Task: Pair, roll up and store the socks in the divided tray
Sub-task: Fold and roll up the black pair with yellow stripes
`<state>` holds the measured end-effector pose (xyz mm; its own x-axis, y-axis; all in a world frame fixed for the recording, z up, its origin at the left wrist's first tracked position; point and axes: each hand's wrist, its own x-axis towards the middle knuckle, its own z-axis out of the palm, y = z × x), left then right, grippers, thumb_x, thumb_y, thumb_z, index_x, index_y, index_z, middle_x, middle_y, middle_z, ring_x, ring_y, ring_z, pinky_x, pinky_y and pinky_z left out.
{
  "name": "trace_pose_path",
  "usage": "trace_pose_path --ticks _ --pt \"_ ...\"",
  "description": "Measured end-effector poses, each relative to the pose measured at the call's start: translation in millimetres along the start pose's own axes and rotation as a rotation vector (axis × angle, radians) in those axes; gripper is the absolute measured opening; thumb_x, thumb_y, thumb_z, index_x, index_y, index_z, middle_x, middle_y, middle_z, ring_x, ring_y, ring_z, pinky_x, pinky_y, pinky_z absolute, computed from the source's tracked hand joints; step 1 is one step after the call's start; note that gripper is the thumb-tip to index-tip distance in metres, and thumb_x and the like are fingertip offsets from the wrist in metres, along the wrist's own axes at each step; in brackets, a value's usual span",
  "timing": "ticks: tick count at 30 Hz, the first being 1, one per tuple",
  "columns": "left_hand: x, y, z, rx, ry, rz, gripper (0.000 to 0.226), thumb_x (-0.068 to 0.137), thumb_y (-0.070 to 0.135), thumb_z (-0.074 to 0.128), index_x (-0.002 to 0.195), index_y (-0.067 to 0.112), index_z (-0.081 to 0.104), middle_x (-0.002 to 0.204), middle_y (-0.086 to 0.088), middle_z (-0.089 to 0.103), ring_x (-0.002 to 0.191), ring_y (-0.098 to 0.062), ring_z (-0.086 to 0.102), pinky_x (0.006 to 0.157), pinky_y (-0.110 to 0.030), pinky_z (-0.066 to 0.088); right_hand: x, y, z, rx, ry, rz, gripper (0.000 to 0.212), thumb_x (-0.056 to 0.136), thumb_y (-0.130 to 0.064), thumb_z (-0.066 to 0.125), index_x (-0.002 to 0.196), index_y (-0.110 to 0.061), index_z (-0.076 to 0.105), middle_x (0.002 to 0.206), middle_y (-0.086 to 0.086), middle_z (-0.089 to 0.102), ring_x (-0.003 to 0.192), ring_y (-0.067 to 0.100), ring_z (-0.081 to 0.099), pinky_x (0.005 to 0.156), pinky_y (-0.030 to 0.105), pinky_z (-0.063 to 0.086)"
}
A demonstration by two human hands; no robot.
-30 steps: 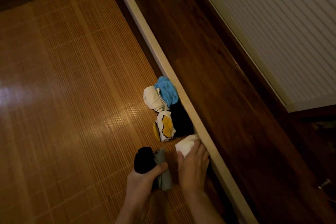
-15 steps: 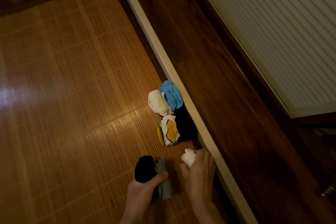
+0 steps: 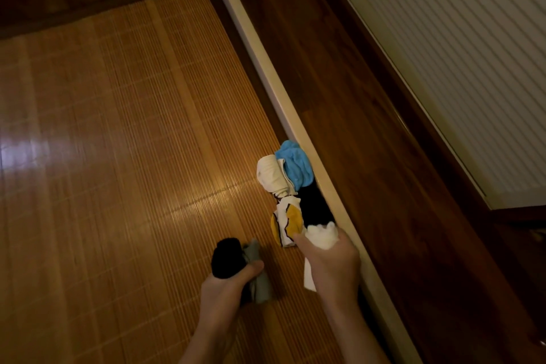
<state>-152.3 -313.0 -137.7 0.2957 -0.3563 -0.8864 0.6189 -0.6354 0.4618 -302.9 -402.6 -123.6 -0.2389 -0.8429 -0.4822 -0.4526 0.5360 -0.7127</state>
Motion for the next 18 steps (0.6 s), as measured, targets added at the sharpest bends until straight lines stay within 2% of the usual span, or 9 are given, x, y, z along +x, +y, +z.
trace_pose_path --ticks 3,6,10,13,18 --pt "11.0 17.7 6.3 -0.019 -0.002 0.049 0.081 0.035 0.036 0.097 0.109 0.014 0.072 0.100 -0.008 0.080 0.097 -0.032 0.075 0.090 -0.055 0.060 7.8 -29.4 10.9 -0.163 0.054 -0.193 0.041 0.074 -0.037 0.086 0.106 -0.018 0.067 0.095 -0.004 0.066 0.089 0.015 0.063 0.071 0.031 0.054" --pt "22.5 35.5 14.1 -0.011 -0.045 0.067 0.074 0.046 0.031 0.095 0.113 0.011 0.072 0.102 -0.011 0.079 0.100 -0.033 0.074 0.094 -0.057 0.058 14.2 -43.0 24.4 -0.391 0.028 -0.309 0.043 0.081 -0.044 0.079 0.113 -0.019 0.062 0.103 -0.004 0.058 0.091 0.011 0.054 0.071 0.026 0.042" --pt "33.2 49.7 25.7 0.024 -0.163 0.009 0.061 0.057 0.021 0.093 0.114 0.009 0.074 0.106 -0.013 0.079 0.100 -0.031 0.075 0.093 -0.049 0.059 14.7 -38.2 42.0 -0.587 -0.050 -0.302 0.048 0.089 -0.044 0.072 0.127 -0.020 0.054 0.114 0.000 0.057 0.105 0.016 0.058 0.073 0.025 0.044" --pt "36.5 51.4 32.6 0.047 -0.194 -0.017 0.045 0.069 0.011 0.089 0.111 0.010 0.075 0.106 -0.012 0.079 0.098 -0.028 0.076 0.090 -0.045 0.061 15.7 -29.5 48.8 -0.622 -0.082 -0.220 0.061 0.088 -0.037 0.074 0.138 -0.017 0.048 0.126 0.003 0.056 0.117 0.019 0.055 0.085 0.029 0.052" --pt "39.0 47.2 23.0 -0.010 -0.246 -0.090 0.053 0.065 0.014 0.086 0.116 0.009 0.073 0.109 -0.015 0.078 0.099 -0.030 0.076 0.076 -0.039 0.062 18.0 -17.4 53.2 -0.656 -0.166 -0.215 0.050 0.087 -0.037 0.075 0.129 -0.017 0.055 0.121 0.000 0.055 0.113 0.015 0.056 0.082 0.025 0.049"
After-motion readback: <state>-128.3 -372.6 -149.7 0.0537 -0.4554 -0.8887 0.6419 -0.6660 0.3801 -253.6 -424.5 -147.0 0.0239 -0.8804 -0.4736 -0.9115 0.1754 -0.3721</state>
